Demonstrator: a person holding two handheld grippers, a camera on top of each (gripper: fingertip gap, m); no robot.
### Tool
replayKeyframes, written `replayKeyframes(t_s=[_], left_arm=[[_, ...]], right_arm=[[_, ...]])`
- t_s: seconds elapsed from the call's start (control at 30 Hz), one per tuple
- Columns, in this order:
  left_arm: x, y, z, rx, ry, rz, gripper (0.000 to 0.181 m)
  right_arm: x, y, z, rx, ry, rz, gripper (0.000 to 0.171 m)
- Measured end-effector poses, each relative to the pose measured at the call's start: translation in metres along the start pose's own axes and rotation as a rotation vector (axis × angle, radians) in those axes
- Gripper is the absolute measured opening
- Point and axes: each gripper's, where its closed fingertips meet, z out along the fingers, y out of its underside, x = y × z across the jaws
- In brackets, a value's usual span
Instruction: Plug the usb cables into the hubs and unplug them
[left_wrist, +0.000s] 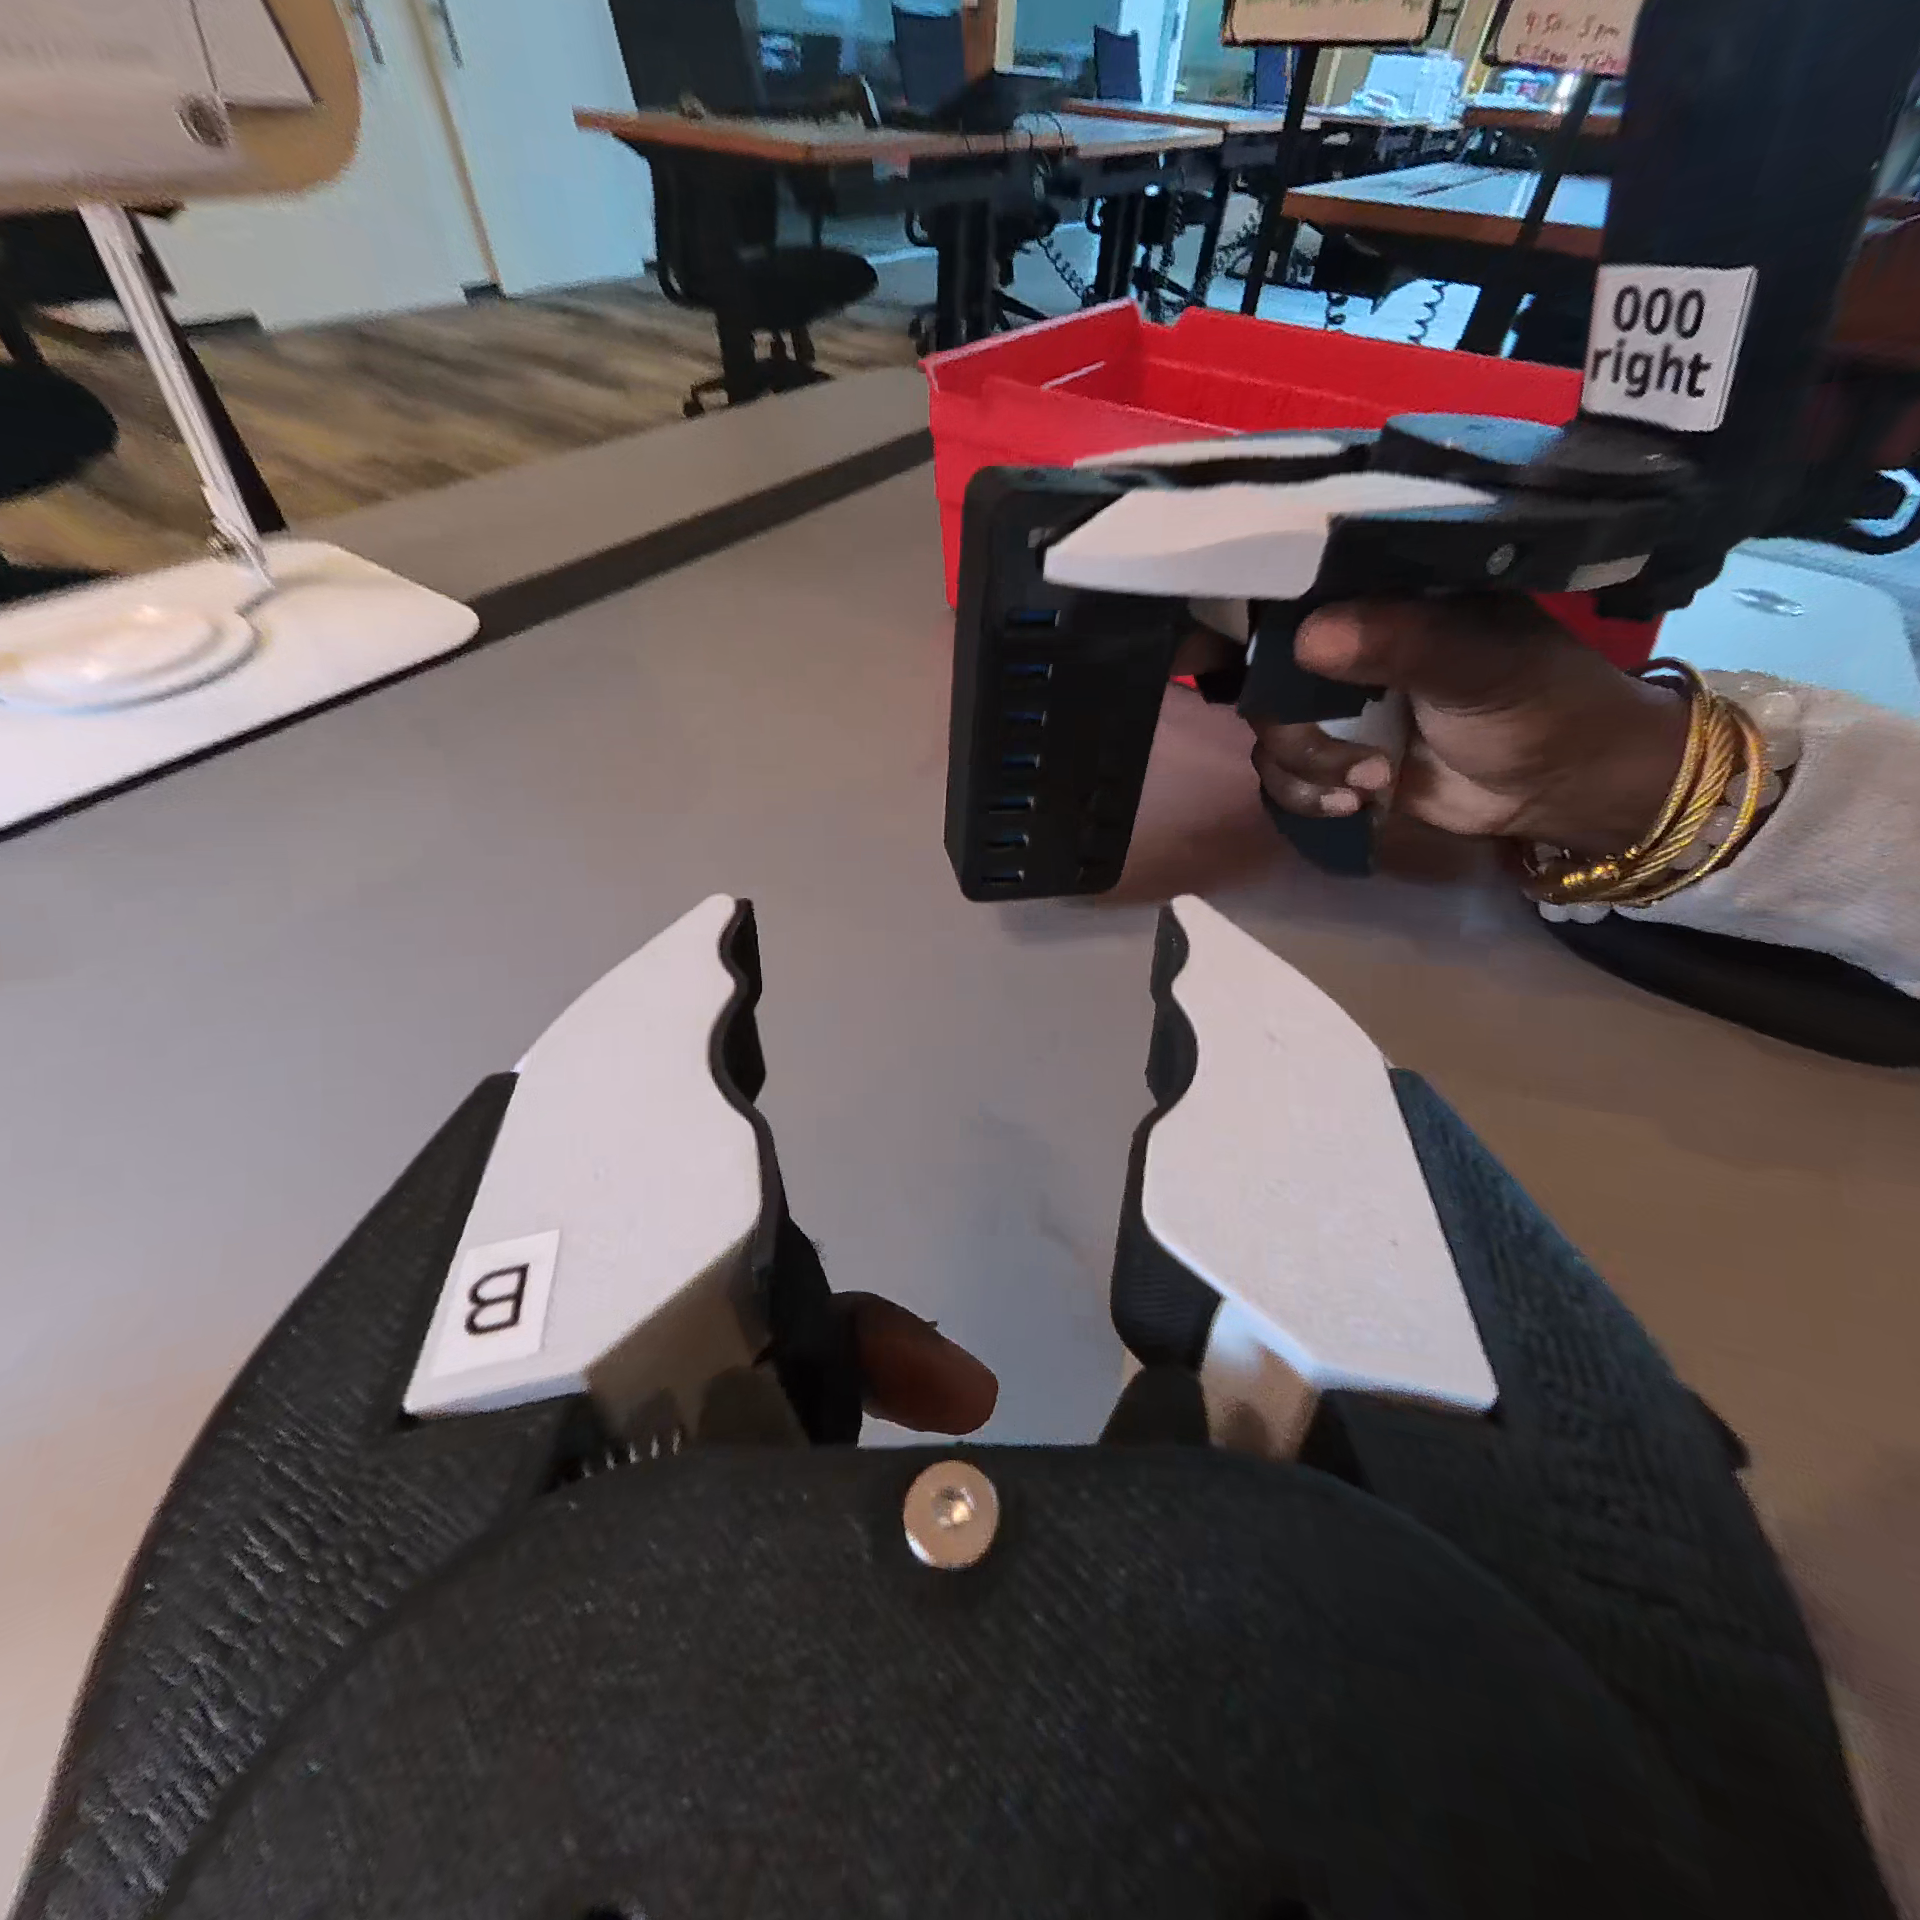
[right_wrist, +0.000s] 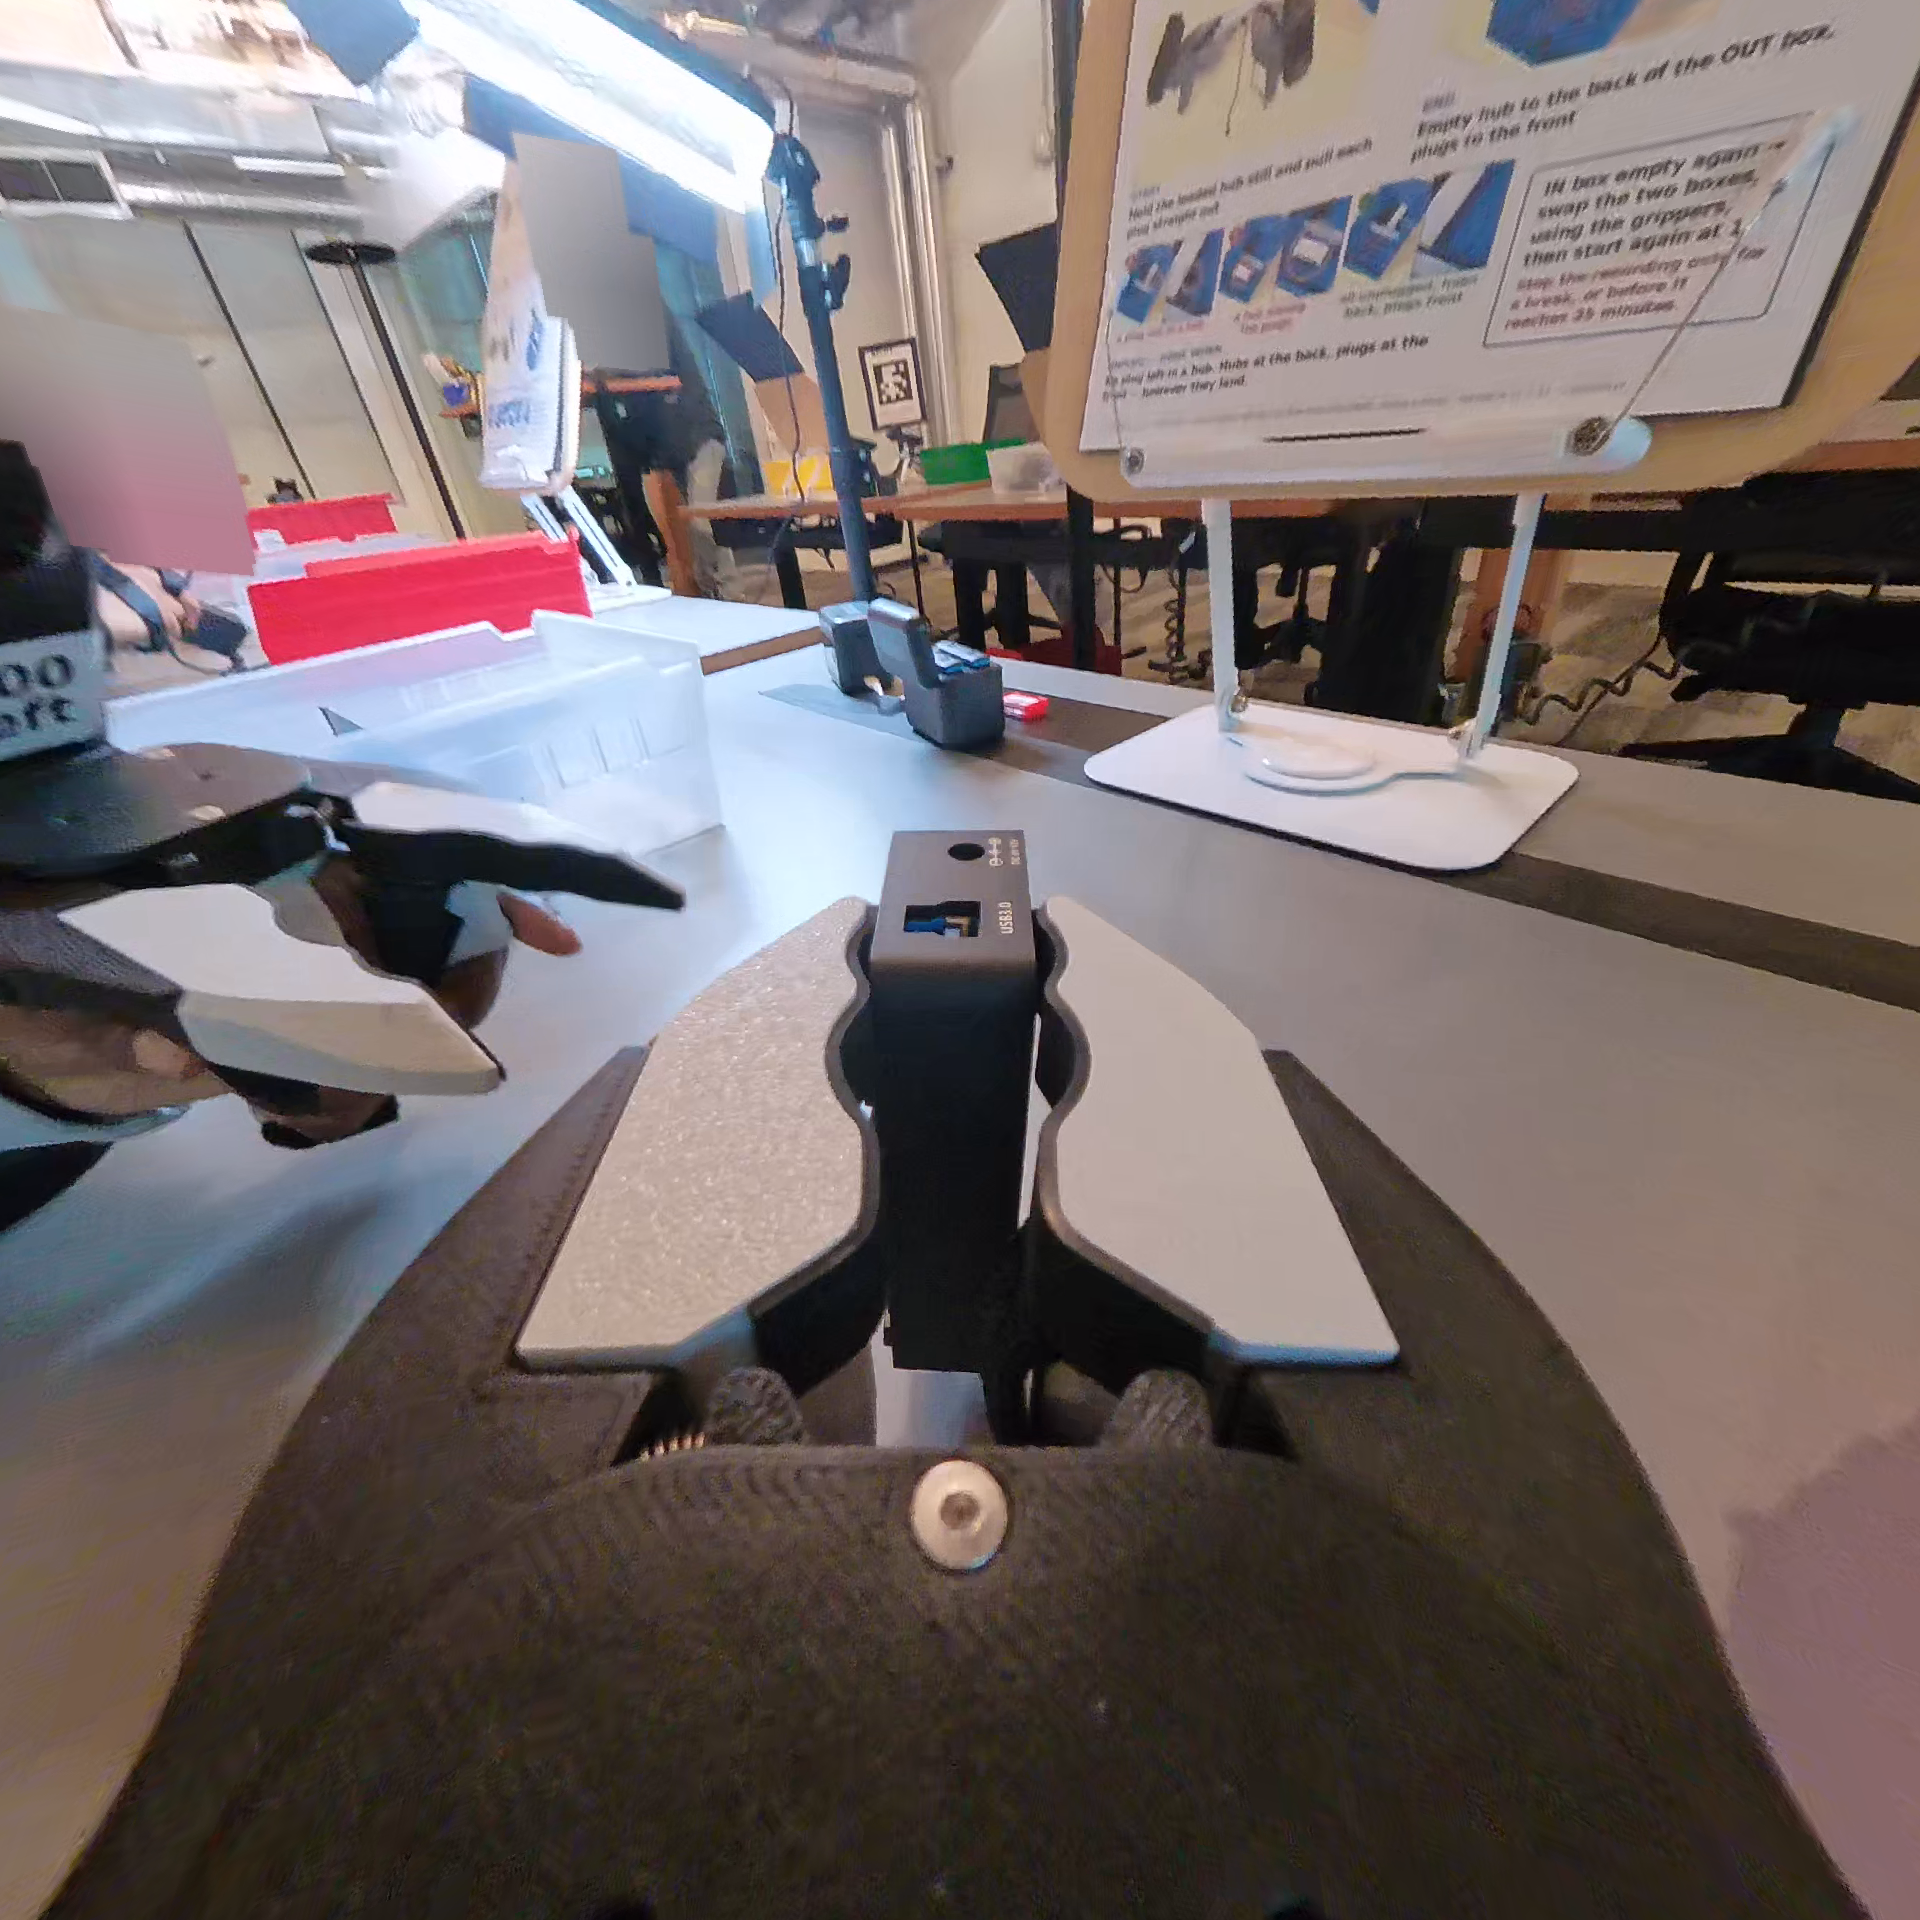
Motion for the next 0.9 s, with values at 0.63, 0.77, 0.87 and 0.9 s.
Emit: replayKeyframes(t_s=[0.63,0.77,0.87,0.9], left_arm=[[-0.004,-0.009,-0.001,0.083,-0.067,0.154,0.073],[0.000,-0.011,-0.002,0.094,-0.061,0.190,0.073],[0.003,-0.012,-0.002,0.095,-0.054,0.201,0.073],[0.003,-0.013,-0.002,0.094,-0.051,0.196,0.073]], right_arm=[[-0.009,0.001,0.002,0.041,-0.094,-0.003,0.050],[-0.013,-0.007,-0.001,0.082,-0.130,0.026,0.062],[-0.016,-0.009,-0.002,0.091,-0.145,0.031,0.063],[-0.016,-0.009,-0.002,0.090,-0.140,0.031,0.063]])
